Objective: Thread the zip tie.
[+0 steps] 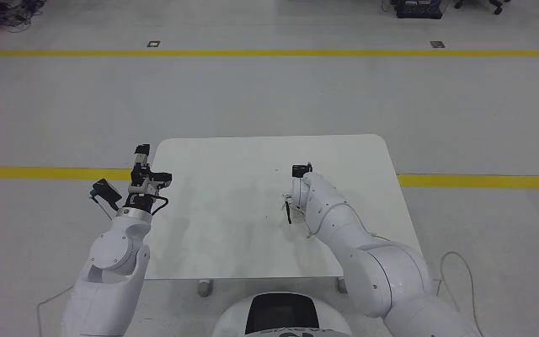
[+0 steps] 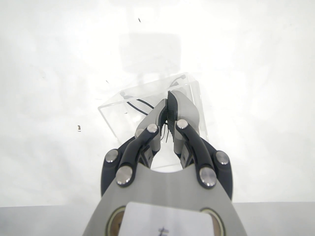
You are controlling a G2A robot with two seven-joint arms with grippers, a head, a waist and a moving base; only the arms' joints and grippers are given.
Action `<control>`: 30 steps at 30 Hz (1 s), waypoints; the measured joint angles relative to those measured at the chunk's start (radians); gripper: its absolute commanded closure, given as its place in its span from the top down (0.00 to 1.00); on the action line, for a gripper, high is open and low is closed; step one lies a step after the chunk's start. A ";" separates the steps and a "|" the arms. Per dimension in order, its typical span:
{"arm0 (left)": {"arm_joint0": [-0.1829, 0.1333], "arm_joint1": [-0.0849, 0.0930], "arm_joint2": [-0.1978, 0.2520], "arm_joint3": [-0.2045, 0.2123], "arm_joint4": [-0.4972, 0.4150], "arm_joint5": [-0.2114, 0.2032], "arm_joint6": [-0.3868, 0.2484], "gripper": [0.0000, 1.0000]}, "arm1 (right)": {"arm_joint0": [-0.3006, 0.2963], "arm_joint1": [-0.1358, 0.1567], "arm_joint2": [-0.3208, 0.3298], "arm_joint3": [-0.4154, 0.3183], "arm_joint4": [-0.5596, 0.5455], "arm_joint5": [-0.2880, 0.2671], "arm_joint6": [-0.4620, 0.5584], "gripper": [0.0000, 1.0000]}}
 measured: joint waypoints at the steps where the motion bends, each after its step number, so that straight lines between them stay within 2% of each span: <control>1: 0.000 0.000 0.000 0.000 0.000 0.000 0.000 1.00 | -0.001 -0.001 -0.001 -0.004 0.000 0.000 -0.002 0.00; 12: 0.000 0.000 0.000 0.000 0.000 0.000 0.000 1.00 | -0.036 -0.010 -0.011 -0.078 0.000 0.000 -0.001 0.00; 20: 0.000 0.000 0.000 0.000 0.000 0.000 0.000 1.00 | -0.088 -0.017 -0.042 -0.172 0.000 0.000 0.009 0.00; 30: 0.000 0.000 0.000 0.000 0.000 0.000 0.000 1.00 | -0.161 -0.013 -0.087 -0.303 0.000 0.000 0.030 0.00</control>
